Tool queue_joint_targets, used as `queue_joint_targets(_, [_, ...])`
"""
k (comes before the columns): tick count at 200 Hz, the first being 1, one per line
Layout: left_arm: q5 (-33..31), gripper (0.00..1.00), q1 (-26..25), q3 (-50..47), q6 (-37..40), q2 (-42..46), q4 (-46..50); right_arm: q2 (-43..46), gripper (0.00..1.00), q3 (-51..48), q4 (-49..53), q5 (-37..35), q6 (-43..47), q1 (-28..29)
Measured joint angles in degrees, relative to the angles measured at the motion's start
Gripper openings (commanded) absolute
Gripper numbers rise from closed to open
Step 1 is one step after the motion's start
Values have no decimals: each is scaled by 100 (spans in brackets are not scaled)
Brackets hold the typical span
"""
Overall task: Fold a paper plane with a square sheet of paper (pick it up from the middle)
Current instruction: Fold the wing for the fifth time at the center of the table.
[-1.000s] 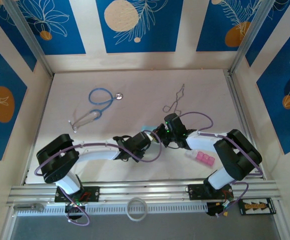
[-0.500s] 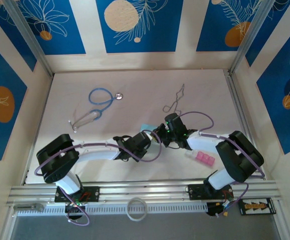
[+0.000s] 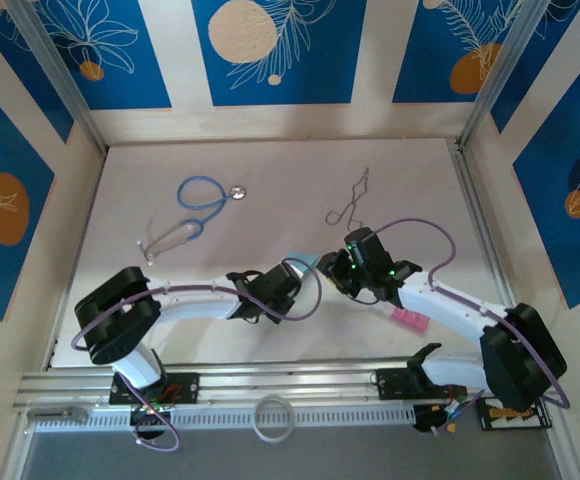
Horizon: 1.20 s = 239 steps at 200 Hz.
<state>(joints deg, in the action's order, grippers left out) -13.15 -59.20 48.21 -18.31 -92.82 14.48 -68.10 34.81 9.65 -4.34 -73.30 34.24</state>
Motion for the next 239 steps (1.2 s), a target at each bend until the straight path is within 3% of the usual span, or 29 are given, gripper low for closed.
queue_joint_targets(48, [841, 0, 374, -262, -232, 0, -483, 605, 40, -402, 330, -87, 61, -61])
queue_joint_targets(116, [2319, 0, 1047, -588, -662, -39, -1307, 645, 38, -573, 286, 31, 122, -61])
queue_joint_targets(186, [3788, 0, 1572, -629, -997, -409, -1845, -289, 17, -507, -306, 570, 699, 109])
queue_joint_targets(239, [4562, 0, 1810, -610, -1128, -645, -1985, -1187, 8, -50, -892, 789, 1054, 470])
